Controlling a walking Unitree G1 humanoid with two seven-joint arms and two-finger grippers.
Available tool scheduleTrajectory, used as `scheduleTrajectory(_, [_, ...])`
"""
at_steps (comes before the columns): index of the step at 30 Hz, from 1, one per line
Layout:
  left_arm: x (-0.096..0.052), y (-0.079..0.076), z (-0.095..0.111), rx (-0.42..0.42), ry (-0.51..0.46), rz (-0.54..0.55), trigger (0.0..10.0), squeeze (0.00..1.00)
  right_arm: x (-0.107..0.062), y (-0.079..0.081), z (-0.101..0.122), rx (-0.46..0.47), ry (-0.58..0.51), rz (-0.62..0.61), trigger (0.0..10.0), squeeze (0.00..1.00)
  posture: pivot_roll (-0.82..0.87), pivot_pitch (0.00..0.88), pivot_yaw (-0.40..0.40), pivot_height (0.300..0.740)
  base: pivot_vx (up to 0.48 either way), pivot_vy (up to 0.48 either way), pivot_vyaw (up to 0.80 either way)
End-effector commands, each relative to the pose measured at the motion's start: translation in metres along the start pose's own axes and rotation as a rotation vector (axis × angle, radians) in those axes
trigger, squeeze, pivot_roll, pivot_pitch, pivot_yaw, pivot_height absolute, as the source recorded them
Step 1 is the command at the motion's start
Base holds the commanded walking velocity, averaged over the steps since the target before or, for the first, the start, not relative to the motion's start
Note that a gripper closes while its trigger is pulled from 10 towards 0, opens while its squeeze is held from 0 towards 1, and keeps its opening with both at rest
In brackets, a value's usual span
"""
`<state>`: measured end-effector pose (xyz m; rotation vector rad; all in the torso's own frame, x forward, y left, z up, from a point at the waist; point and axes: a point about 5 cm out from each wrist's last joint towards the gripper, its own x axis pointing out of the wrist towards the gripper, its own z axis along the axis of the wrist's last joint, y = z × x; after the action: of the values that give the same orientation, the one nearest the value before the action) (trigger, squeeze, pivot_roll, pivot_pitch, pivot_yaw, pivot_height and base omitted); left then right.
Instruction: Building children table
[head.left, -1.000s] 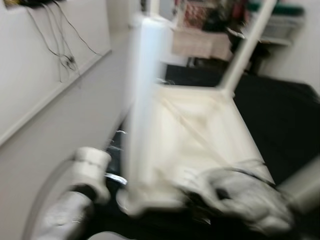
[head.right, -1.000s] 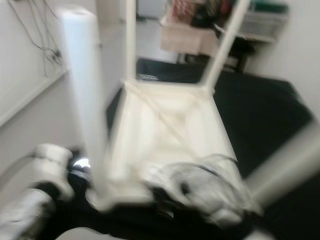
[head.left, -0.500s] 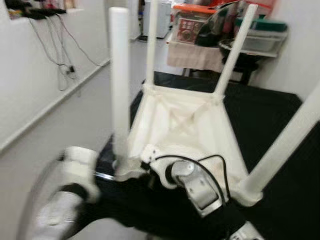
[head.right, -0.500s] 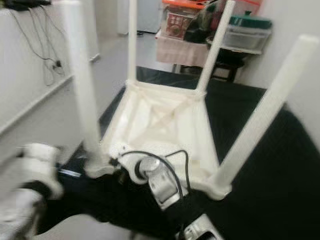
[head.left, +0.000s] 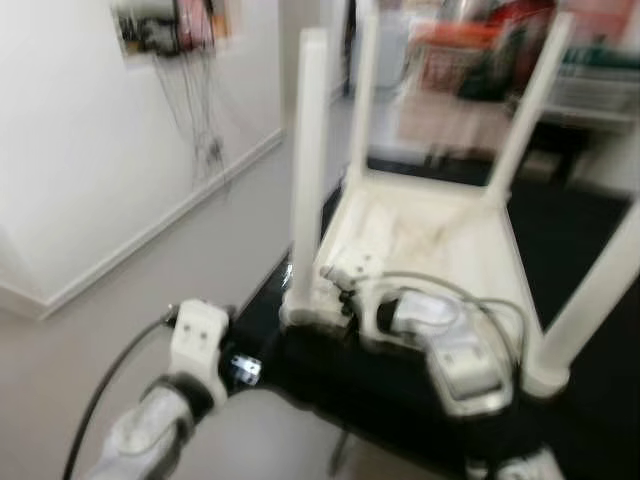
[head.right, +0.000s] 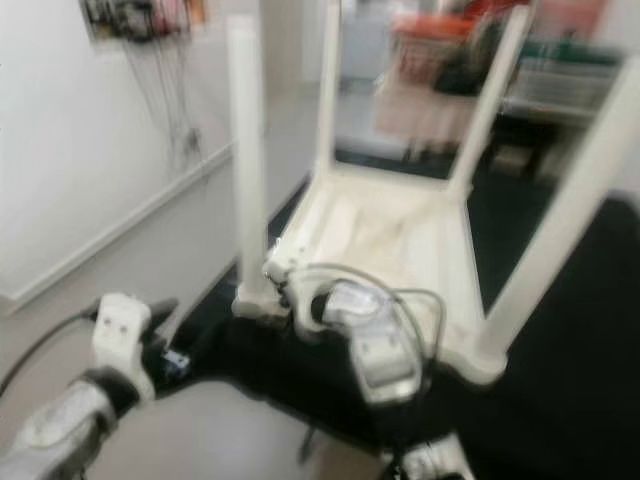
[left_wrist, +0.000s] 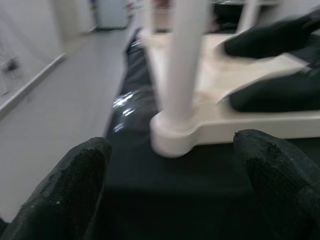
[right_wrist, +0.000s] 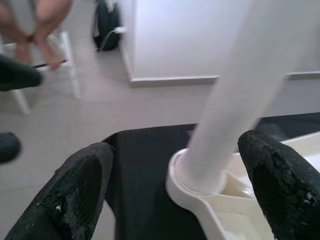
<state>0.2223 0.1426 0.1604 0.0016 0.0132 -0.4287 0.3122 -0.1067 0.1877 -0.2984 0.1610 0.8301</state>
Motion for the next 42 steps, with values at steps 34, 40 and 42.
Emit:
scheduleTrajectory(34, [-0.004, 0.010, -0.029, 0.110, 0.083, 0.156, 10.0, 0.00, -0.039, 0.046, -0.038, 0.300, -0.143, -0.261, 10.0, 0.00, -0.03, 0.000, -0.045, 0.740, 0.000, 0.000, -0.28])
scheduleTrajectory(40, [-0.005, 0.013, -0.029, 0.126, 0.079, 0.191, 10.0, 0.00, -0.040, 0.049, -0.037, 0.306, -0.144, -0.239, 10.0, 0.00, -0.03, 0.001, -0.044, 0.740, 0.000, 0.000, 0.00])
scheduleTrajectory(42, [-0.008, 0.016, -0.028, 0.139, 0.074, 0.232, 10.0, 0.00, -0.041, 0.048, -0.037, 0.308, -0.147, -0.232, 10.0, 0.00, -0.02, 0.007, -0.041, 0.740, 0.000, 0.000, 0.00])
